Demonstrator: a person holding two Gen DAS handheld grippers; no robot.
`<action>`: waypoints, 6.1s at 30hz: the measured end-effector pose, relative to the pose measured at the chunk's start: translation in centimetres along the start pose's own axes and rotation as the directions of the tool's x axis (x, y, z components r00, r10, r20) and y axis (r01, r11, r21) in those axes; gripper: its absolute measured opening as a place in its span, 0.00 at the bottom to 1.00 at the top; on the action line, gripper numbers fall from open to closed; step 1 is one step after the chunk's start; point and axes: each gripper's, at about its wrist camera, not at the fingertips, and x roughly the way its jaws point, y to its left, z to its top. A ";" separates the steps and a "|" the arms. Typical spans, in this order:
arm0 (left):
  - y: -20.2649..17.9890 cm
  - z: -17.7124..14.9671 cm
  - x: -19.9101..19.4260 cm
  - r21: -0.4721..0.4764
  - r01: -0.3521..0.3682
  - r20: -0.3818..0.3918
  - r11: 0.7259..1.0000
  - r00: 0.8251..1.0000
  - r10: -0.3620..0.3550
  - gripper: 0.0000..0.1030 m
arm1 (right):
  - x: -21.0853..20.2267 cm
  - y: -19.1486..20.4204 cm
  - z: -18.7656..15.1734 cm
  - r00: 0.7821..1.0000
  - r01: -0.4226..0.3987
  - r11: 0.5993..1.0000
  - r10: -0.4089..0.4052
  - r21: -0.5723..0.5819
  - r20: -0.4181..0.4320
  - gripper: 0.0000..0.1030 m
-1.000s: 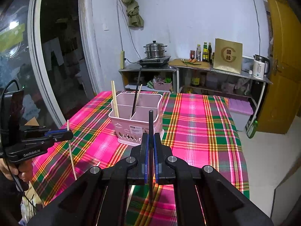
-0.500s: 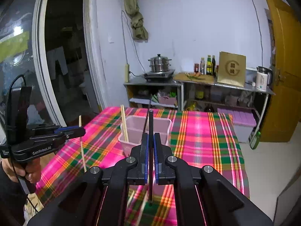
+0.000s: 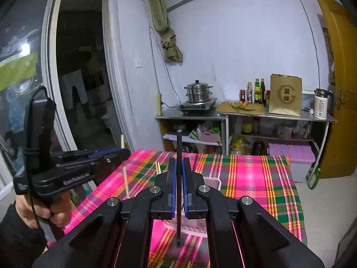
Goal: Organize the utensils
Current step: 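Lift the left tool's chopstick to the basket while the right tool carries its own, then lower the left tool's chopstick into the basket while the right tool inserts its own, then open both tools and withdraw them from the basket, then lower both tools onto the remaining wooden chopsticks on the cloth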
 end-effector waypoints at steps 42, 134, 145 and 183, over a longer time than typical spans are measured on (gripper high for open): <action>2.6 -1.5 9.1 0.021 0.049 -0.009 0.999 0.999 -0.048 0.06 | 11.7 -2.2 -1.8 0.996 -0.042 0.997 0.047 0.067 -0.080 0.04; -0.8 -24.8 -6.8 -0.099 -0.040 -0.163 0.994 0.986 0.024 0.27 | -6.7 1.5 -21.7 0.972 0.043 0.997 -0.025 0.070 -0.233 0.20; -0.6 -25.5 -3.5 -0.074 -0.087 -0.261 0.993 0.963 0.065 0.27 | -4.0 1.1 -22.8 0.951 0.075 0.995 -0.054 0.058 -0.305 0.20; 0.5 -24.7 4.0 0.023 -0.121 -0.413 0.992 0.903 0.120 0.27 | 8.7 3.2 -23.5 0.838 0.125 0.991 -0.128 -0.042 -0.530 0.20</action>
